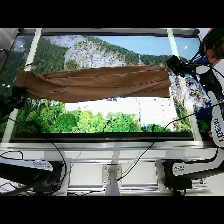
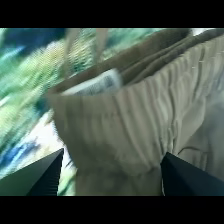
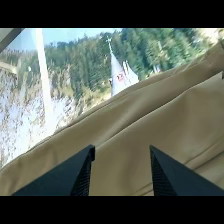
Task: Fold the clothes and pants, and hang the long-sleeved shirts on hangers.
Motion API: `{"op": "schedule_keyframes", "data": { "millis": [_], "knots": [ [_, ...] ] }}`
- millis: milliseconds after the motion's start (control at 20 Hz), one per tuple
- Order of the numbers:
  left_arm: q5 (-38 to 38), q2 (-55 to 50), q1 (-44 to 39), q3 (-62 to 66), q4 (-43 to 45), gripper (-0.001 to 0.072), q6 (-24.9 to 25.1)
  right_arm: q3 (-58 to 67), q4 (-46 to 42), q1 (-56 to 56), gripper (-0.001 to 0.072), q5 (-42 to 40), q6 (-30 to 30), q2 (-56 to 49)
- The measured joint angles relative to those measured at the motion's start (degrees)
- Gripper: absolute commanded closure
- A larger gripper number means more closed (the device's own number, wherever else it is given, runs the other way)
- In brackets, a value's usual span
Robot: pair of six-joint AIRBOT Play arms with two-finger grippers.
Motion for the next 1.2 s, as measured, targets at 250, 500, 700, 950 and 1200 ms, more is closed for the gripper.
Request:
{"op": "schedule_keyframes", "data": {
  "millis": [250,500,700,950,1200],
  "knots": [
    [1.99,-3.72,-3.56,8.15,-1.42,0.0672,2.54,0.07,-0.04,0.00,0.0310,3.10,0.00,0.02],
    [-4.37,-0.46,-6.03,16.46,0.31,0.0673,5.31,0.74,-0.04,0.00,0.0431,10.43,-2.95,1.05],
    [-10.08,9.14,-8.76,19.47,10.01,0.0673,2.49,3.61,0.00,1.20,0.0695,19.17,-5.99,1.66],
    [-11.58,20.20,-12.22,20.39,23.82,0.0674,-3.39,7.76,0.24,11.19,0.0698,18.27,-7.32,1.86],
    [-9.97,23.04,-14.99,20.79,30.58,0.0673,-12.50,8.94,-2.73,27.45,0.0700,1.68,-7.61,1.01]
  ]
}}
